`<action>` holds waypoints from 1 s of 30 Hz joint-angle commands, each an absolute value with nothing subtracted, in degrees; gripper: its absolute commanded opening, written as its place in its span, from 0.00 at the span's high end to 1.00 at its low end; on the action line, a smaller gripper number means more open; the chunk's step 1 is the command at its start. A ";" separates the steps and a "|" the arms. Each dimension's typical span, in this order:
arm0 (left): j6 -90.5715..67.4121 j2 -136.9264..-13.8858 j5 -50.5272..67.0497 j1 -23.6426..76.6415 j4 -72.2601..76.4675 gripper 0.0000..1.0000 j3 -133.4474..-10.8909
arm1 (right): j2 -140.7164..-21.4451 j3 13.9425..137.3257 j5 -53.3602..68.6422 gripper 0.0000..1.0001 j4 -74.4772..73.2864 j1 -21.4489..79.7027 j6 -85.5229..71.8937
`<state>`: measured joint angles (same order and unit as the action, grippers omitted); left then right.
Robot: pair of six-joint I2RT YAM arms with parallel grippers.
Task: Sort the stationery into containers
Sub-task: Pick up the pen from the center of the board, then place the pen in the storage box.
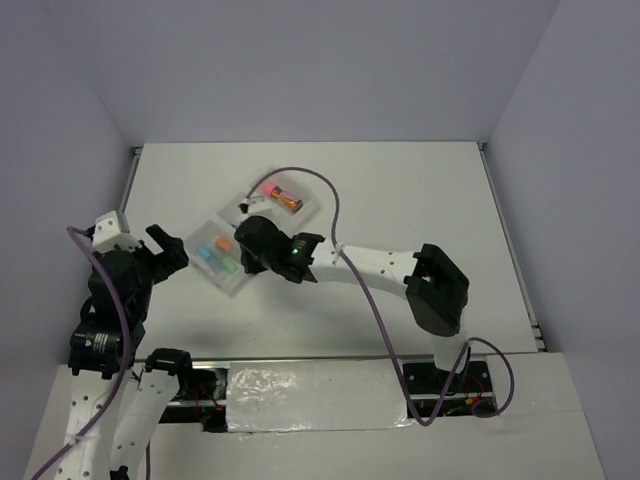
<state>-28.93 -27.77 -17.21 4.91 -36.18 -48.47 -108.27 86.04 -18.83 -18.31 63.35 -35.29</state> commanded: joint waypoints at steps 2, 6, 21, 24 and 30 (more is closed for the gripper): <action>-31.02 -23.56 -24.34 4.13 -35.07 0.01 -47.81 | -115.30 97.36 -8.72 0.96 -12.04 63.54 -13.65; -31.64 -18.91 -25.31 4.13 -34.98 0.01 -47.46 | -124.16 110.28 -6.50 0.92 -15.28 63.46 -8.36; -29.71 -20.82 -23.38 4.13 -34.19 0.01 -47.37 | -125.70 122.35 -12.39 0.18 -21.44 62.84 -6.07; -28.74 -23.63 -23.90 4.13 -36.37 0.01 -49.30 | -116.42 116.48 -14.76 0.16 -22.50 63.11 -5.71; -25.23 -31.81 -22.60 4.13 -43.76 0.01 -57.56 | -84.54 92.92 -29.42 0.00 -25.81 64.95 -9.92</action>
